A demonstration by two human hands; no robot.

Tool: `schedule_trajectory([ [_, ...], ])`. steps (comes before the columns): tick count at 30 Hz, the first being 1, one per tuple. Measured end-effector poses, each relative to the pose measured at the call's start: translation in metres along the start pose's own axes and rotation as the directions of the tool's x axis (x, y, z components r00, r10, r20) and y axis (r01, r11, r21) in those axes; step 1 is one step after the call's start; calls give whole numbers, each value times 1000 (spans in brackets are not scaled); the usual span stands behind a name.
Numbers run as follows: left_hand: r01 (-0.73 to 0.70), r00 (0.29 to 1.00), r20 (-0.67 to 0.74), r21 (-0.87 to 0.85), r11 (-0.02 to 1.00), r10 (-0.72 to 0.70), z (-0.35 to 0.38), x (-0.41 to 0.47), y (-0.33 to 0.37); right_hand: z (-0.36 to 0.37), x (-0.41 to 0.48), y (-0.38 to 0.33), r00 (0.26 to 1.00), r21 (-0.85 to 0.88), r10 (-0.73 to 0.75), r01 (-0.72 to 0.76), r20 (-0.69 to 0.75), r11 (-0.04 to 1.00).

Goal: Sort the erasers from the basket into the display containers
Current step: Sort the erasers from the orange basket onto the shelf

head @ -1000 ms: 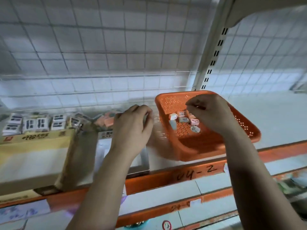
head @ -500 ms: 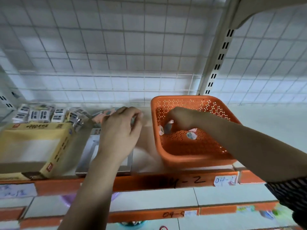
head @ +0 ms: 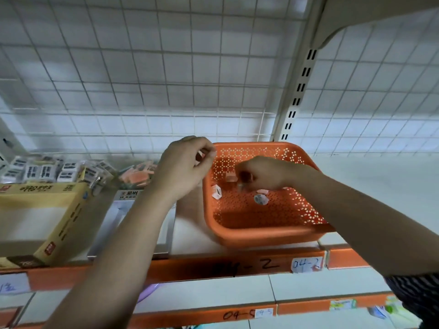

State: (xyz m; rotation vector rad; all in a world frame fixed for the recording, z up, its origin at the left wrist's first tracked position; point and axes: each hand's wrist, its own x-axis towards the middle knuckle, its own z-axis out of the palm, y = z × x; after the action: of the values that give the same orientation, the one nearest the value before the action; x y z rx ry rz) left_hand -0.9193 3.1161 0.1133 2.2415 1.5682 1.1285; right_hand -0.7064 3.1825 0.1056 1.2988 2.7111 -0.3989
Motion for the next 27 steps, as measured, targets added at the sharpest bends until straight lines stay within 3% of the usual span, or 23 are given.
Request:
schedule_trajectory([
  [3, -121, 971, 207, 10, 993, 116, 19, 32, 6, -13, -38, 7, 951, 174, 155, -111, -266, 978],
  [6, -250, 865, 474, 118, 961, 167, 44, 63, 9, -3, -72, 11, 785, 511, 392, -113, -479, 852],
  [8, -315, 788, 598, 189, 930, 146, 61, 78, 12, 8, -85, 10, 685, 621, 496, -81, -533, 779],
  [11, -431, 698, 707, 293, 854, 110, 81, 92, 16, 21, -93, 11, 607, 701, 581, -54, -542, 711],
  [21, -511, 650, 760, 428, 745, 9, 111, 93, 16, 32, -91, 16, 601, 689, 615, -141, -511, 711],
  [27, -466, 667, 745, 420, 779, -3, 111, 93, 18, 29, -93, 10, 591, 673, 622, -174, -513, 719],
])
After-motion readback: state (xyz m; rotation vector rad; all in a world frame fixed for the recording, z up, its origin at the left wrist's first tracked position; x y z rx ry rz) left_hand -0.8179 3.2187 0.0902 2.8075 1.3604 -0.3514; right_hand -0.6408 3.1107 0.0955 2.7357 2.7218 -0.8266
